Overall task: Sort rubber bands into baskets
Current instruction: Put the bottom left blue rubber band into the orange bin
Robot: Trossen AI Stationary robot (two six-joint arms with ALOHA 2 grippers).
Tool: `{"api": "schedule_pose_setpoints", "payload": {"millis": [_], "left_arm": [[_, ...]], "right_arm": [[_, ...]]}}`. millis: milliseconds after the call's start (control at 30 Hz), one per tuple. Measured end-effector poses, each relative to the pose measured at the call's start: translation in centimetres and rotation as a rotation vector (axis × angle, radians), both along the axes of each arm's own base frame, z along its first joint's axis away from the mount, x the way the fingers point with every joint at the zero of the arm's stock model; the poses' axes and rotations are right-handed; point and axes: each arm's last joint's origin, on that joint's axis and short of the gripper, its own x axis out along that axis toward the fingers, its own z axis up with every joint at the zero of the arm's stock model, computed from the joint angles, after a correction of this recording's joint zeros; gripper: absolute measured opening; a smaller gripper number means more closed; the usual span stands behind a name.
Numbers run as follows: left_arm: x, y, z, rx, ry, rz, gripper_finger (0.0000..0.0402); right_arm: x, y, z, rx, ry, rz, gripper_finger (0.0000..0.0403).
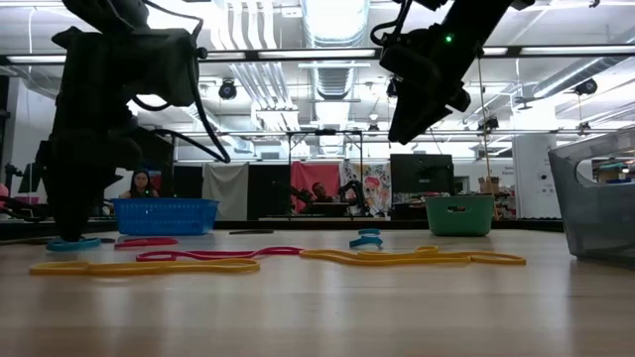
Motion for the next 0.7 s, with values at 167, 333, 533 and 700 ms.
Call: {"api": "schedule_pose_setpoints", "payload": {"millis": [167, 333, 533, 700], "left_arm": [[-0.1, 0.0, -0.7, -0.010, -0.014, -0.010, 0.0121], [-0.2, 0.0, -1.1, -0.031, -0.009, -0.019, 0.0109], [0.1, -0.1, -1.0, -0.046, -0.026, -0.066, 0.0041], [0.1, -0.2, -1.0, -0.053, -0.031, -0.113, 0.0008]], "right_arm": [[0.0, 0.0, -0.1, 0.000, 0.001, 0.000, 0.0140], [0.0, 0.0, -0.3, 0.001, -0.001, 0.000, 0.0144], [-0.1, 0.0, -0.5, 0.001, 0.000, 0.001, 0.0136], [-0.3, 0.0, -0.9, 0.001, 0.010, 0.001, 0.0136]]}}
